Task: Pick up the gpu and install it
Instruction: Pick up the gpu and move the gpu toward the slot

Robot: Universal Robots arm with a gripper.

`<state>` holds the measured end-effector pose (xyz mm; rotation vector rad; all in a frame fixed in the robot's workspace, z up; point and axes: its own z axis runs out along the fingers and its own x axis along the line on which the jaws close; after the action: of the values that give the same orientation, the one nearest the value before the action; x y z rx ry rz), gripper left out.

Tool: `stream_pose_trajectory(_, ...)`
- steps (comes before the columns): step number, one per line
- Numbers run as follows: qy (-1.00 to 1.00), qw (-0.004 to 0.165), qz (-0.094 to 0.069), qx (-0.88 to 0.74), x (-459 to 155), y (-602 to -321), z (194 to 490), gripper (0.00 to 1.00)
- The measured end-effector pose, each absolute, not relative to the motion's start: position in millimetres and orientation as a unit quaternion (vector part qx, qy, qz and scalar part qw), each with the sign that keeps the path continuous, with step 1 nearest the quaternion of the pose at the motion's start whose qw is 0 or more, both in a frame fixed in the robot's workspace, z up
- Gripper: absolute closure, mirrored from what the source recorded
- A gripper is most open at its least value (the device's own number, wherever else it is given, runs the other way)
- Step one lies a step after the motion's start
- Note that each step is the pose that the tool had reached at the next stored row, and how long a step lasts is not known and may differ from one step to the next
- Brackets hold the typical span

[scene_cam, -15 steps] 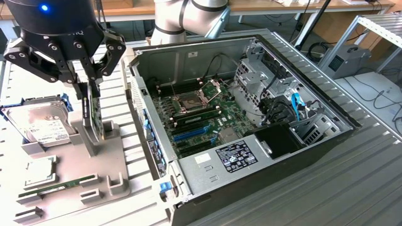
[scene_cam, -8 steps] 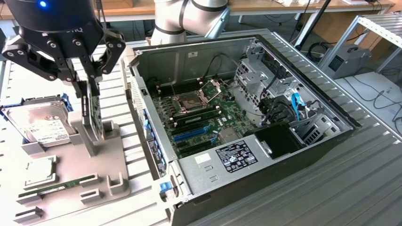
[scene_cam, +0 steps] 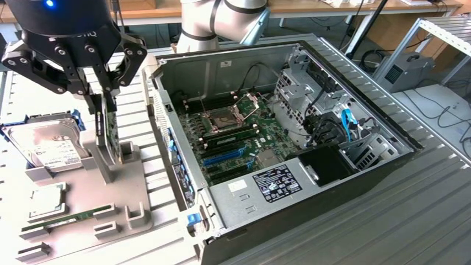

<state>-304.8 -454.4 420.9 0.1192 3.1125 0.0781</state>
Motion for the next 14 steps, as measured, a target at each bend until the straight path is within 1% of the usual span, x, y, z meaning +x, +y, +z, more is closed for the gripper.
stream_pose_trajectory(14, 0.999, 0.013, 0.025, 0.038, -301.8, -454.4, 420.9, 0.74)
